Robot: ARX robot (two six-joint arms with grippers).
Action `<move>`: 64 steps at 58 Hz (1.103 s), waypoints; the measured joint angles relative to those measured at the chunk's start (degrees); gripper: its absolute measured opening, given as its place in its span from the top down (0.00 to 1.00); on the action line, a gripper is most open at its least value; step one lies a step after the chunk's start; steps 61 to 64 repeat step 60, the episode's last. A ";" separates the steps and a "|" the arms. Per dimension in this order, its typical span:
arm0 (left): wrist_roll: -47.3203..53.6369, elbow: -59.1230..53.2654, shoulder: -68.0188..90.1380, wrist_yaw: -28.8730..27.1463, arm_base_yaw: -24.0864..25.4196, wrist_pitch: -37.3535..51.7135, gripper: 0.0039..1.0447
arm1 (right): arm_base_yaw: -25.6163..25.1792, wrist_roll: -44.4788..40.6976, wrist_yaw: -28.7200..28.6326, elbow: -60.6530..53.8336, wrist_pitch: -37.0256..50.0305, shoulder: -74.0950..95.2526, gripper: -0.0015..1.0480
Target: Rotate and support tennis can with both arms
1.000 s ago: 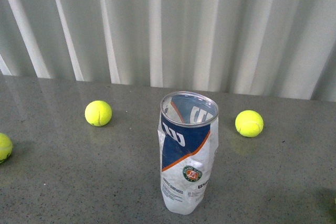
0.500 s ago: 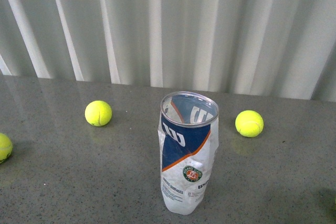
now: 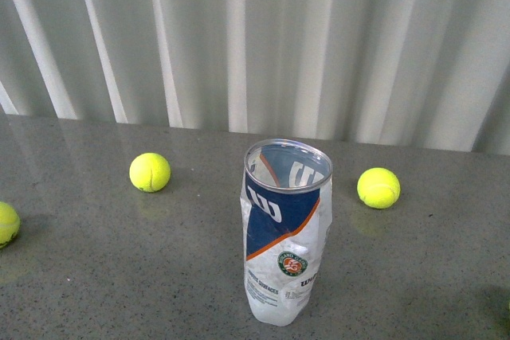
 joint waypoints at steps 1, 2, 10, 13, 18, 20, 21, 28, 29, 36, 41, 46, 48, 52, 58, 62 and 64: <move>0.00 0.00 -0.02 0.00 0.00 0.00 0.97 | 0.00 0.00 0.00 0.00 0.00 0.00 0.07; 0.00 0.00 -0.02 0.00 0.00 0.00 0.97 | 0.00 0.00 0.00 0.00 0.00 0.00 0.07; -0.04 0.00 -0.02 0.00 0.00 0.00 0.82 | 0.00 0.00 0.00 0.00 0.00 0.00 0.07; -0.04 0.00 -0.02 0.00 0.00 0.00 0.72 | 0.00 0.00 0.00 0.00 0.00 0.00 0.07; -0.04 0.00 -0.02 0.00 0.00 0.00 0.56 | 0.00 0.00 0.00 0.00 0.00 0.00 0.07; -0.04 0.00 -0.02 0.00 0.00 0.00 0.49 | 0.00 0.00 0.00 0.00 0.00 0.00 0.07; -0.04 0.00 -0.02 0.00 0.00 0.00 0.46 | 0.00 0.00 0.00 0.00 0.00 0.00 0.07; -0.04 0.00 -0.02 0.00 0.00 0.00 0.17 | 0.00 0.00 0.00 0.00 0.00 0.00 0.07; -0.04 0.00 -0.02 0.00 0.00 0.00 0.14 | 0.00 0.00 0.00 0.00 0.00 0.00 0.07; -0.02 0.00 -0.02 0.00 0.00 0.00 0.07 | 0.00 0.00 0.02 0.00 0.00 0.00 0.07; -0.02 0.00 -0.02 0.00 0.00 0.00 0.06 | 0.00 0.00 0.00 0.00 0.00 0.00 0.07; -0.02 0.00 -0.02 0.00 0.00 0.00 0.06 | 0.00 0.00 0.00 0.00 0.00 0.00 0.07; -0.02 0.00 -0.02 0.00 0.00 0.00 0.06 | 0.00 0.00 0.00 0.00 0.00 0.00 0.07; -0.02 0.00 -0.02 0.00 0.02 0.00 0.06 | 0.00 0.00 0.00 0.00 0.00 0.00 0.07; -0.02 0.00 -0.02 0.00 0.00 0.00 0.06 | 0.00 0.00 0.00 0.00 0.00 0.00 0.07; -0.02 0.00 -0.02 0.00 0.00 0.00 0.06 | 0.00 0.00 0.00 0.00 0.00 0.00 0.07; -0.02 0.00 -0.02 0.00 0.00 0.00 0.06 | 0.00 0.00 0.00 0.00 0.00 0.00 0.07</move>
